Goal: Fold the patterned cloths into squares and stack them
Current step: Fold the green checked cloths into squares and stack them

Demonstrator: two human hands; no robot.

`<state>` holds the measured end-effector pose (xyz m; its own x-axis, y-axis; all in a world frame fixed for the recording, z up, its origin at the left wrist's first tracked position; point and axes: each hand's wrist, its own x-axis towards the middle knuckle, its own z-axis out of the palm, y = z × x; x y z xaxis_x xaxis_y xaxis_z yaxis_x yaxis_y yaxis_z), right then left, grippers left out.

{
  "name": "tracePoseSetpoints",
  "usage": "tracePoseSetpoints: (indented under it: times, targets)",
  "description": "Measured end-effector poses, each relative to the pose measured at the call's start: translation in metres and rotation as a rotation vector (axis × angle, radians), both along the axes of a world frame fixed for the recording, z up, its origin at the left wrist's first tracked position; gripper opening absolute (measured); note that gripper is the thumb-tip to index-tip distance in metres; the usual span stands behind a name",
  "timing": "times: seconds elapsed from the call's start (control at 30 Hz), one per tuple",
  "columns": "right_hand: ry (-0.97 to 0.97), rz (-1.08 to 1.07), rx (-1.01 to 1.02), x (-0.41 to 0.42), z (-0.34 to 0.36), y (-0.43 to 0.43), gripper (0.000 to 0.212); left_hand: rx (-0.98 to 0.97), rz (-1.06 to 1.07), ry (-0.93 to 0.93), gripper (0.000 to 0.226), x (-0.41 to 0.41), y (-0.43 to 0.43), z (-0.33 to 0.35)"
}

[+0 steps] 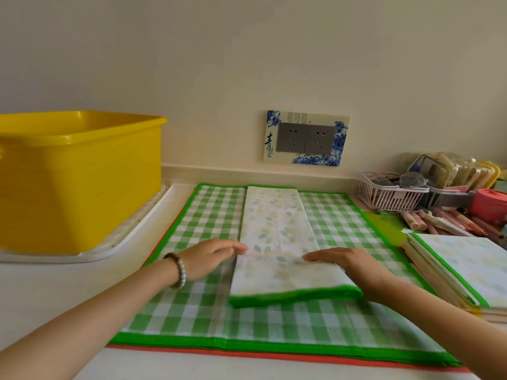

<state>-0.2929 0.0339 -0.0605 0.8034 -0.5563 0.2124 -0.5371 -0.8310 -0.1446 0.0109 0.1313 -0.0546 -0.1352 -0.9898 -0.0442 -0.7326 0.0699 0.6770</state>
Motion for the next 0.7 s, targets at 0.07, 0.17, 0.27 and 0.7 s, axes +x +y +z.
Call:
tracePoseSetpoints:
  times: [0.07, 0.17, 0.27, 0.7]
  targets:
    - [-0.146, -0.035, 0.120, 0.005, -0.001, -0.005, 0.030, -0.020, 0.043, 0.040, 0.036, 0.004, -0.007, -0.001]
    - [-0.346, -0.172, 0.273, 0.016, 0.000, -0.013, 0.014, -0.023, 0.088, 0.027, 0.026, 0.007, -0.017, -0.001]
    - [-0.509, -0.288, 0.445, 0.027, 0.001, -0.019, 0.014, -0.045, 0.137, 0.088, 0.023, 0.003, -0.027, -0.005]
    - [-0.526, -0.664, 0.380, 0.051, -0.002, -0.039, 0.035, -0.112, 0.393, -0.104, 0.062, -0.015, -0.049, -0.011]
